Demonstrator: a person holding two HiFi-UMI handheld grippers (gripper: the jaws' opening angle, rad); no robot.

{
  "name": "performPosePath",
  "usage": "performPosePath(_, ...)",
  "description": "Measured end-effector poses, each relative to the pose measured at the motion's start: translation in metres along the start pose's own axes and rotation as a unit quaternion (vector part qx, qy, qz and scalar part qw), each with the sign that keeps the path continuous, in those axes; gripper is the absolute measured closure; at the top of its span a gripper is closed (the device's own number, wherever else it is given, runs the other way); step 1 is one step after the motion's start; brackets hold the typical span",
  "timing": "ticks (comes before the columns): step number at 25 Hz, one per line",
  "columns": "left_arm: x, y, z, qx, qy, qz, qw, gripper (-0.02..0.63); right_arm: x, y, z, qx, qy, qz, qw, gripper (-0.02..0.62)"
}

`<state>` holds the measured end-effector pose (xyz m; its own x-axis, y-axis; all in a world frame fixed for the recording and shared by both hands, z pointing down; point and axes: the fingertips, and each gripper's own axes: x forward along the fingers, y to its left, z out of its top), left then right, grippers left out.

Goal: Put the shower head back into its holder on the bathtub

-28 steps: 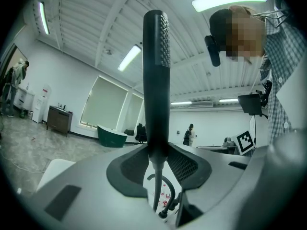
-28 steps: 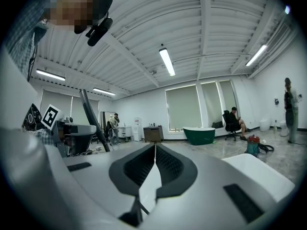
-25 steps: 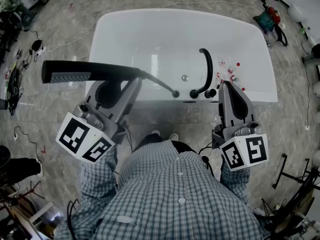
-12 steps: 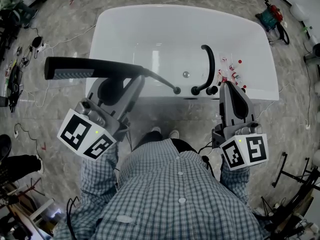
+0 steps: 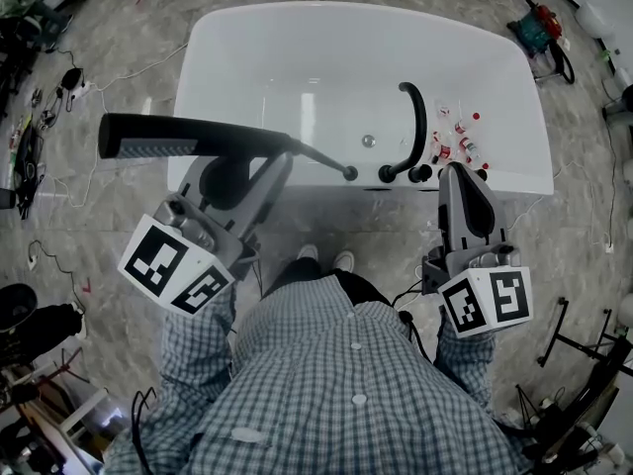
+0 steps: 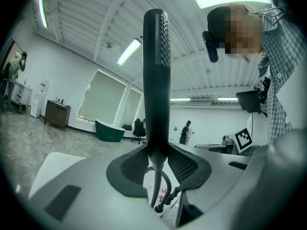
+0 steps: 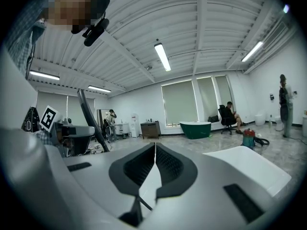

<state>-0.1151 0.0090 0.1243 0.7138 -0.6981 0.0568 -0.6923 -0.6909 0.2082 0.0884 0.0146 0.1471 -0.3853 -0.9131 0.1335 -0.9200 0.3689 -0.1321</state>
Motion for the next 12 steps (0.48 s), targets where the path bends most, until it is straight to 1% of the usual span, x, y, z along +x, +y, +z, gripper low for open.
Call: performPosePath(12, 0.004, 0.002, -0.015, -0.008, 0.016, 0.002, 0.9998, 0.482, 0.000, 0.002, -0.010, 0.009, 0.013, 0.004, 1.000, 0.575)
